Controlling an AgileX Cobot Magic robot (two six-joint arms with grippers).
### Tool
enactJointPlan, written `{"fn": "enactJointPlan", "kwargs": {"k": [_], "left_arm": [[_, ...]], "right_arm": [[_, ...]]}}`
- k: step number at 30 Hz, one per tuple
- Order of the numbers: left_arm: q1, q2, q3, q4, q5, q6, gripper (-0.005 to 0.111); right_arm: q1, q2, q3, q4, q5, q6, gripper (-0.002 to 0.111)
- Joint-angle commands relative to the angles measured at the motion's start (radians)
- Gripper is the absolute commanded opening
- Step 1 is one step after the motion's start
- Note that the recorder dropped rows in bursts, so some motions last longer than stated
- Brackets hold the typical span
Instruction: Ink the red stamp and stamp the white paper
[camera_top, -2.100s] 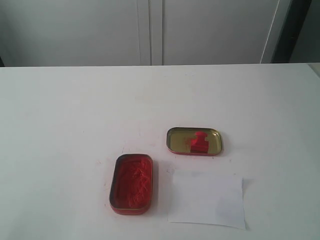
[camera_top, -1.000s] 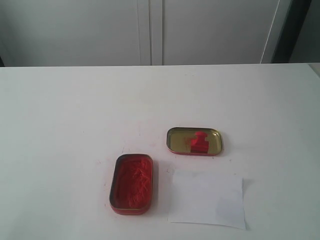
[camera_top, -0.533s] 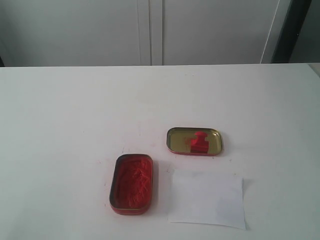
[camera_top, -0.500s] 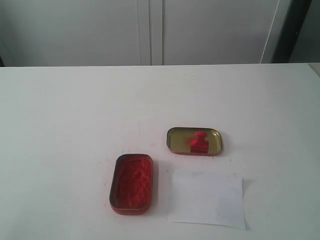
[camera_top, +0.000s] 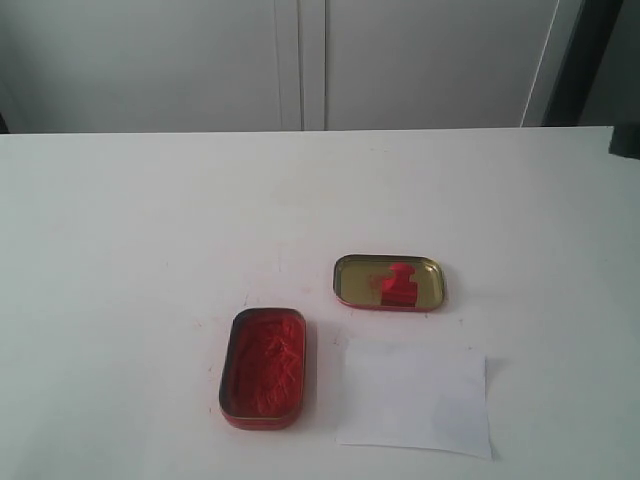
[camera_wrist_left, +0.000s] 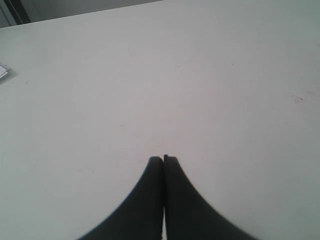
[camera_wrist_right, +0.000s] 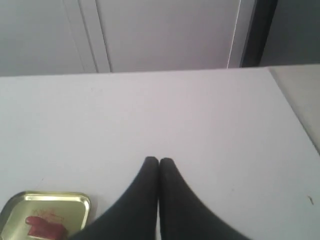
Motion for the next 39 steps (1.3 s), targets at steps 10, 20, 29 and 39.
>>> {"fn": "enactJointPlan", "kwargs": {"k": [10, 20, 29, 39], "left_arm": [[0.0, -0.003, 0.003, -0.003, 0.001, 0.003, 0.0], [0.0, -0.003, 0.003, -0.003, 0.001, 0.003, 0.0], [0.0, -0.003, 0.003, -0.003, 0.001, 0.003, 0.0], [0.0, -0.003, 0.003, -0.003, 0.001, 0.003, 0.0]], "right_arm": [[0.003, 0.312, -0.252, 0.0, 0.253, -0.004, 0.0], [0.003, 0.481, -0.413, 0.008, 0.431, -0.044, 0.0], [0.004, 0.608, -0.53, 0.019, 0.571, -0.061, 0.0], [0.137, 0.75, -0.649, 0.034, 0.675, -0.162, 0.0]]}}
